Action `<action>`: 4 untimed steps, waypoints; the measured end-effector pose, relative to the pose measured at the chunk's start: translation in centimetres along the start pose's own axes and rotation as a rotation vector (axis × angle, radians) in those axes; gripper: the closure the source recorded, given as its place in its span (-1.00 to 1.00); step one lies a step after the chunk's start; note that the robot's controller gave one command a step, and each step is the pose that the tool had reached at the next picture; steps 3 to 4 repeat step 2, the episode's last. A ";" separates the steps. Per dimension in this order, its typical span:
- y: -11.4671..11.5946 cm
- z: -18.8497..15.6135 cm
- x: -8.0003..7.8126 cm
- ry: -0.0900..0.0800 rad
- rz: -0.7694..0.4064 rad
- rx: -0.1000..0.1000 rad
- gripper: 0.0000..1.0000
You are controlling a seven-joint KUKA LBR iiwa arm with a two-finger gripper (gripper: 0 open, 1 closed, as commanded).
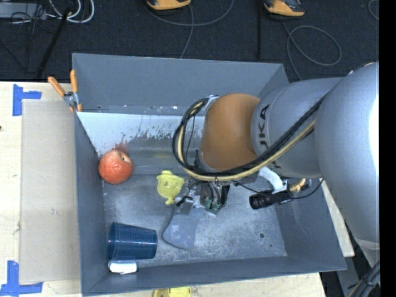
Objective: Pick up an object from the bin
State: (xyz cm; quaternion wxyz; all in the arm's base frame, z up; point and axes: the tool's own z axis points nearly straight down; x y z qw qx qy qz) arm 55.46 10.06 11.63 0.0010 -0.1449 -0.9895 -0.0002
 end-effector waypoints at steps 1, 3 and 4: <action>1.3 -2.4 1.8 -0.001 0.005 0.001 1.00; -1.2 -18.3 2.0 -0.005 -0.003 -0.001 1.00; -1.2 -18.3 2.0 -0.005 -0.003 -0.001 1.00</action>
Offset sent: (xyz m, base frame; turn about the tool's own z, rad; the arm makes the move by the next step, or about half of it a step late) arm -0.0229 -0.0068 0.1830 -0.0028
